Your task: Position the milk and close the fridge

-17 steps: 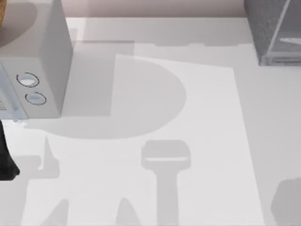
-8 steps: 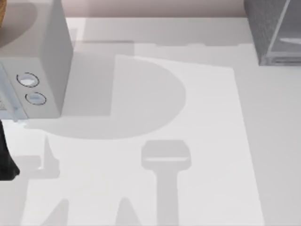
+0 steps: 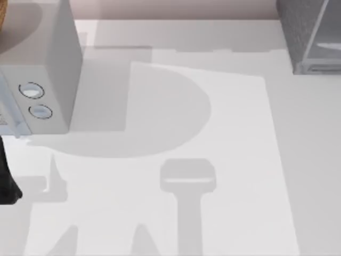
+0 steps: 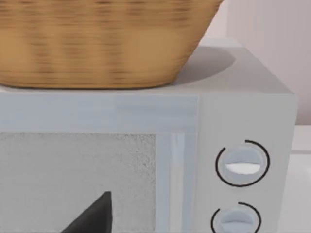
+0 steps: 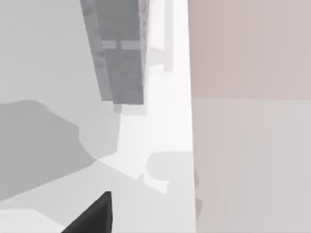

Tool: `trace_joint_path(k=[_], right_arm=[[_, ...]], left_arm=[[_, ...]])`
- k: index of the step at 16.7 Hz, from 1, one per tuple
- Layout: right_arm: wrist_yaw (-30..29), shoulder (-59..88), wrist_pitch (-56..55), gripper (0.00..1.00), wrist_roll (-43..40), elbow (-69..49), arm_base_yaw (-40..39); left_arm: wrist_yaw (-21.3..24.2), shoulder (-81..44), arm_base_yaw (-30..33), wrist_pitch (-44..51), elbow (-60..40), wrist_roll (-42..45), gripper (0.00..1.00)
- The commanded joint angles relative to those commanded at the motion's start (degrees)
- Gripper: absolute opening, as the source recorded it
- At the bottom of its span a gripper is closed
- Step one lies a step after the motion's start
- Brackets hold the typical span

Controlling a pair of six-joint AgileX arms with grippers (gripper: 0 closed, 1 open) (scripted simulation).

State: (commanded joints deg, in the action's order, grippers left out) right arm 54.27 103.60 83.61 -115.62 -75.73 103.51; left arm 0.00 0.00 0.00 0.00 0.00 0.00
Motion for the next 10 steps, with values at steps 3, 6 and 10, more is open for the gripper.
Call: trace_joint_path(k=[3,6,10], right_arm=[[-0.17,0.5,-2.95,1.0,3.63,0.05,-2.43],[-0.99,1.19,-9.97,1.0,11.73,-0.04,-8.21],[-3.35,1.73,-24.09,1.0,27.69,-0.23,-19.58]], left_arm=[[0.0,0.0,0.0,0.0,0.0,0.0,1.0],[0.0,0.0,0.0,0.0,0.0,0.0,1.0],[0.0,0.0,0.0,0.0,0.0,0.0,1.0]])
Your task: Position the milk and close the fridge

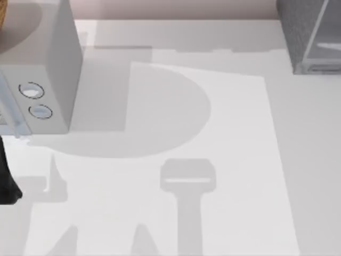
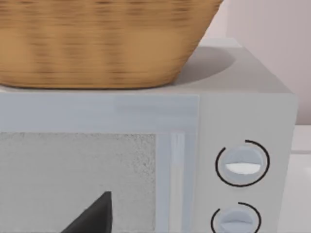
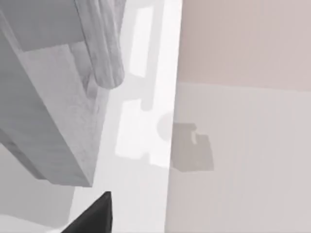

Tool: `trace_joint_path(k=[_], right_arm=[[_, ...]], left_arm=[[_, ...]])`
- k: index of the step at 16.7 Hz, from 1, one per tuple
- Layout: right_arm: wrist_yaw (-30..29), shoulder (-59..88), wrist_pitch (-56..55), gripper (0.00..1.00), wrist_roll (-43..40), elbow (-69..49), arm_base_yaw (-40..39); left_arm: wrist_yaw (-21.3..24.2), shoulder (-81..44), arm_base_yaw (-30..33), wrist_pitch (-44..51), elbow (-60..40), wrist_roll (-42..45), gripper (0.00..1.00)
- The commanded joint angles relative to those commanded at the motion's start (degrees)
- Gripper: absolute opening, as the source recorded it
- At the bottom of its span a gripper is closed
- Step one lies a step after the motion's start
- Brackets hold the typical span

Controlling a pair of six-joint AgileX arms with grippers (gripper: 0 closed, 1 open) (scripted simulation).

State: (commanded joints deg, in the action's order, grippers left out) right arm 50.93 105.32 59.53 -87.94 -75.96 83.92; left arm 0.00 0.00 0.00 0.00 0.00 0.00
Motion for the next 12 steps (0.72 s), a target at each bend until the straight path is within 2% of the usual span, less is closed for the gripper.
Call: trace_joint_path(k=[8,12], right_arm=[[-6.08,-0.13,-30.55,1.0,37.74,0.68,-22.92],[-7.96,-0.45,-40.45,1.0,49.57,1.54,-29.33]], left_arm=[[0.0,0.0,0.0,0.0,0.0,0.0,1.0],[0.0,0.0,0.0,0.0,0.0,0.0,1.0]])
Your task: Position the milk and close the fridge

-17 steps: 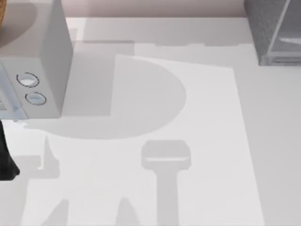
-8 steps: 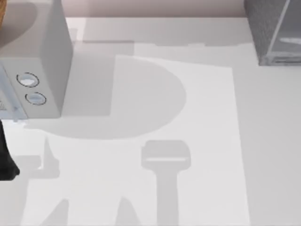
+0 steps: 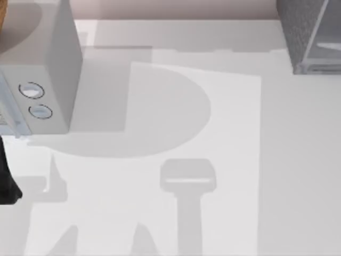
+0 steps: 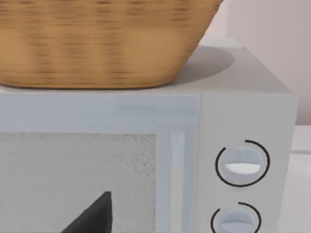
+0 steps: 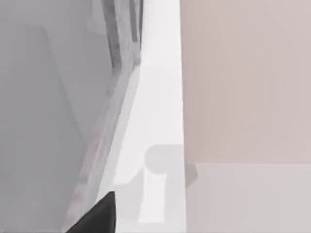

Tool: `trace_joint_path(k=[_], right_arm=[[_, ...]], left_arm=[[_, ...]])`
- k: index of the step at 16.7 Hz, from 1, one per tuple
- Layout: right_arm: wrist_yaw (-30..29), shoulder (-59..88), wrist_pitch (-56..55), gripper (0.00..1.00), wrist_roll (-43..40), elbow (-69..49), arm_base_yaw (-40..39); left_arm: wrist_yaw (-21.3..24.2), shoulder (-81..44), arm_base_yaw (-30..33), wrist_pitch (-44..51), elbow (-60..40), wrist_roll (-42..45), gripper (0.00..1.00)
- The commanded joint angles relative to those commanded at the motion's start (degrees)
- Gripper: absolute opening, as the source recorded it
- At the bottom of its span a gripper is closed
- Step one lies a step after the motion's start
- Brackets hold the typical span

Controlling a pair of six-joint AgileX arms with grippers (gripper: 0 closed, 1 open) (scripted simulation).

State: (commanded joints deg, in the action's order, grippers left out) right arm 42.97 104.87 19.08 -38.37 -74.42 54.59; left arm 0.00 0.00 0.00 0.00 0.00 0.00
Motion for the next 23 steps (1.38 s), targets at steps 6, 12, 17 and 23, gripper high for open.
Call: trace_joint_path(k=[6,12,17,23], right_arm=[[-0.42,-0.09,-2.47,1.0,2.54,0.3,-1.41],[-5.03,-1.73,-4.78,1.0,7.11,2.38,-6.07],[-17.2,-5.4,-10.58,1.0,18.11,7.14,-21.13],[-33.33,-9.82,-18.18,1.0,31.66,13.78,-42.1]], left_arm=[[0.0,0.0,0.0,0.0,0.0,0.0,1.0],[0.0,0.0,0.0,0.0,0.0,0.0,1.0],[0.0,0.0,0.0,0.0,0.0,0.0,1.0],[0.0,0.0,0.0,0.0,0.0,0.0,1.0]])
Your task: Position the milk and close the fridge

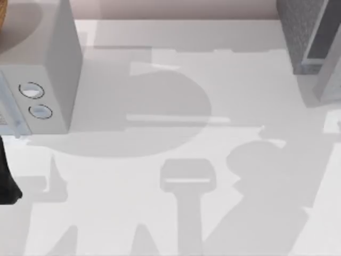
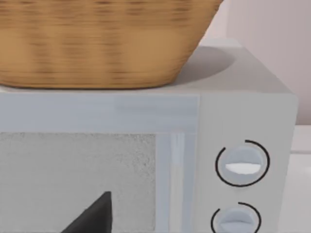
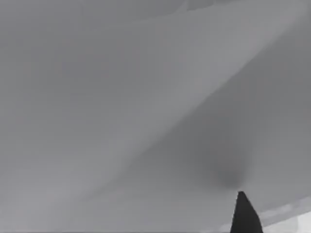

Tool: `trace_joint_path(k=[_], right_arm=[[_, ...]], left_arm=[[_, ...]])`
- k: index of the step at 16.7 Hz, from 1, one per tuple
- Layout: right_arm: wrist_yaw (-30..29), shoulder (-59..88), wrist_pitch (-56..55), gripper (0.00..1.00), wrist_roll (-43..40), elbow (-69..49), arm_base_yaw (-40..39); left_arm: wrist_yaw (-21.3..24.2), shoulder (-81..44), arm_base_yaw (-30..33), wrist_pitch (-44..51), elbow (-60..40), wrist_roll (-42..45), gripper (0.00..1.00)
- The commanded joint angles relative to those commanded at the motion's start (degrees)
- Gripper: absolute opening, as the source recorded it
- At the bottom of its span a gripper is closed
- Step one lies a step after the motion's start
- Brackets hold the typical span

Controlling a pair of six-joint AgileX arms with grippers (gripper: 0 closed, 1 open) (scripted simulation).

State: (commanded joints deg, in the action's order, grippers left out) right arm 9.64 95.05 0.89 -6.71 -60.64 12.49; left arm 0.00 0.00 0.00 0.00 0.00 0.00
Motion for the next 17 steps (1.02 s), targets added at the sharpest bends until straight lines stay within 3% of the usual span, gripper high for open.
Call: trace_joint_path(k=[5,12,17], right_arm=[[-7.99,-1.99,-3.67,1.0,6.3,3.39,-10.57],[-8.83,-0.92,-3.49,1.0,6.52,2.89,-10.36],[-8.88,8.91,-1.09,1.0,6.59,-8.53,-10.42]], left_arm=[[0.0,0.0,0.0,0.0,0.0,0.0,1.0],[0.0,0.0,0.0,0.0,0.0,0.0,1.0],[0.0,0.0,0.0,0.0,0.0,0.0,1.0]])
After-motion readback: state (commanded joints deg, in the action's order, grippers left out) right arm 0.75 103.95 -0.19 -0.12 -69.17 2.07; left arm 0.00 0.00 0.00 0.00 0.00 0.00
